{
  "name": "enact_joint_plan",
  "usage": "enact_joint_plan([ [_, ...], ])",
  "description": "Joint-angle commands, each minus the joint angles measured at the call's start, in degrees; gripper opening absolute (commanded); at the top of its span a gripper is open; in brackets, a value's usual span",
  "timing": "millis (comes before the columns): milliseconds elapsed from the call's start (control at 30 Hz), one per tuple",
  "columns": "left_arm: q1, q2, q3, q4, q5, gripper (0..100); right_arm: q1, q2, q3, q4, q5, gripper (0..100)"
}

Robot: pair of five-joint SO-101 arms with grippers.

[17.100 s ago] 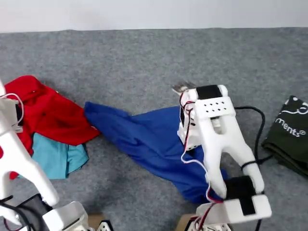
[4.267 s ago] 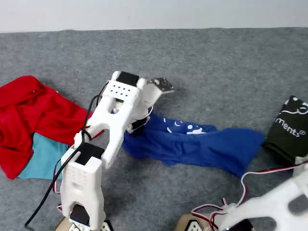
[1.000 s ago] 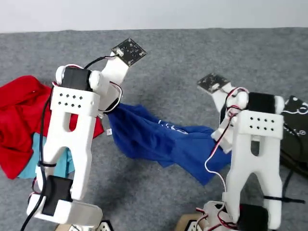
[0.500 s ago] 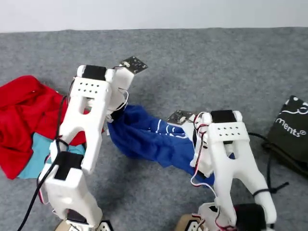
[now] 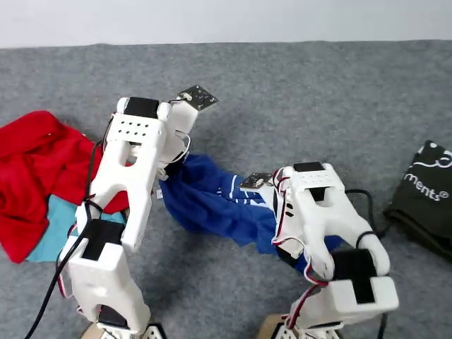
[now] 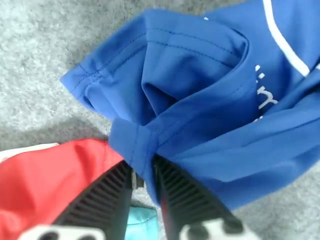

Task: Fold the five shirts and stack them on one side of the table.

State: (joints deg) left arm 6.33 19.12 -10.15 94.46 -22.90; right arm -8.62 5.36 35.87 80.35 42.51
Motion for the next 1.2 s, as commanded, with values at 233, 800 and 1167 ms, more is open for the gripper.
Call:
enact_joint_plan([
  [233, -0.35, -0.70, -0.40, -0.53, 0.62, 0, 0.04, 8.48, -2.73, -1.71, 0.53, 18.6],
  [800, 0.00, -0.79, -6.02, 5.80, 2.64, 0, 0.48, 4.79, -6.42, 2.42, 1.85, 1.0],
  [1167, 0.00, -0.62, -8.13, 5.71, 2.73, 0, -0.04, -7.96, -6.15, 16.48, 2.11, 19.9],
])
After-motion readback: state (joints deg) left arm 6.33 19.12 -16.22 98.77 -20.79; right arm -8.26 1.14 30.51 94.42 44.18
